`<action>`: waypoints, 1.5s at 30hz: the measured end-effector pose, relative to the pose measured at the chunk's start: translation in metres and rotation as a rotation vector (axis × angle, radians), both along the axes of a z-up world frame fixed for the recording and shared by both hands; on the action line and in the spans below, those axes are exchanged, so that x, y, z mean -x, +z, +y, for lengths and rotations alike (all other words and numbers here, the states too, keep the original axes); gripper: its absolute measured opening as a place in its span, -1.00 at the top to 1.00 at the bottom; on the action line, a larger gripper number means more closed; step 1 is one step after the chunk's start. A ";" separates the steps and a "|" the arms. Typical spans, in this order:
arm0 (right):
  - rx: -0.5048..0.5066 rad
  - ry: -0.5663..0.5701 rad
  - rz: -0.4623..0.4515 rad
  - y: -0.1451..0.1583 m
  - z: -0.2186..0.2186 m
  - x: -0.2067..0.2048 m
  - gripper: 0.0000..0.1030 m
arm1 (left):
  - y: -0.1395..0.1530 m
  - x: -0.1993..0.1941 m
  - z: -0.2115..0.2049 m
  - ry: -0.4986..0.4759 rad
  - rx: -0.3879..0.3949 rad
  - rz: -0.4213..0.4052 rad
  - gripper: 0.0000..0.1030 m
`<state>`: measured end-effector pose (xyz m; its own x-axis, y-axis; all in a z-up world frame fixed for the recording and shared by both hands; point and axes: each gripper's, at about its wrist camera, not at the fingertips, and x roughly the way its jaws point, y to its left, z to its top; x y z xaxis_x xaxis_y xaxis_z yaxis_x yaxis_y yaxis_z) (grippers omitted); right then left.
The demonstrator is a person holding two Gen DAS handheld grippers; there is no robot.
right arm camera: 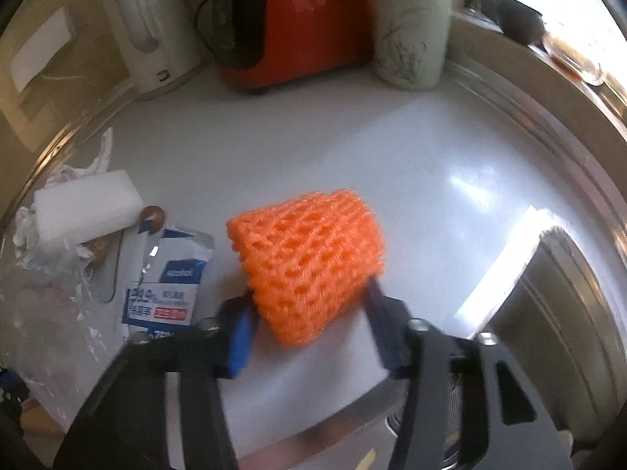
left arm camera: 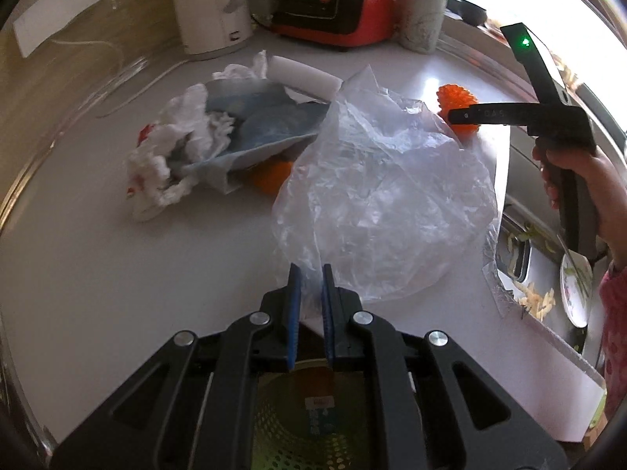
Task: Collect trash
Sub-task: 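Grasp the plastic bag with the left tool while the right tool grasps another orange foam net, then lower the plastic bag and foam net into the green basket and release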
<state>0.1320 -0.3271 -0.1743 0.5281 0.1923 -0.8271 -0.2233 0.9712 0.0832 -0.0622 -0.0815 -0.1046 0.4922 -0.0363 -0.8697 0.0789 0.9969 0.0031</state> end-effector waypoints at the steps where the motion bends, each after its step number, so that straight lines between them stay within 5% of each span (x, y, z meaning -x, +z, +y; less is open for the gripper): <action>1: -0.004 0.007 -0.006 0.003 0.000 -0.001 0.30 | 0.002 0.003 0.001 0.011 0.004 -0.002 0.80; 7: 0.012 0.051 -0.063 0.028 0.009 0.034 0.43 | 0.014 0.027 -0.001 0.005 0.014 -0.024 0.80; 12: 0.019 0.081 -0.107 0.059 0.033 0.121 0.43 | 0.025 0.063 0.010 -0.085 0.016 -0.033 0.80; 18: 0.015 0.093 -0.091 0.059 0.083 0.230 0.43 | 0.014 0.117 0.041 -0.190 -0.012 0.024 0.80; 24: -0.010 0.021 -0.042 0.039 0.121 0.302 0.42 | -0.018 0.163 0.067 -0.281 -0.040 0.098 0.80; 32: -0.035 -0.116 -0.002 0.018 0.123 0.354 0.42 | -0.099 0.159 0.067 -0.364 -0.092 0.244 0.77; 34: -0.047 -0.129 0.001 0.017 0.122 0.361 0.41 | -0.111 0.154 0.067 -0.352 -0.086 0.280 0.29; 39: -0.047 -0.130 0.002 0.018 0.131 0.372 0.40 | -0.097 0.159 0.068 -0.361 -0.052 0.215 -0.40; 45: -0.050 -0.071 0.042 0.002 0.154 0.371 0.38 | -0.061 0.163 0.077 -0.353 -0.022 0.124 -0.59</action>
<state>-0.2390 -0.1726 -0.1724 0.5066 0.1975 -0.8393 -0.1496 0.9788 0.1400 -0.2256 -0.0044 -0.1661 0.3435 -0.1657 -0.9244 0.4186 0.9081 -0.0072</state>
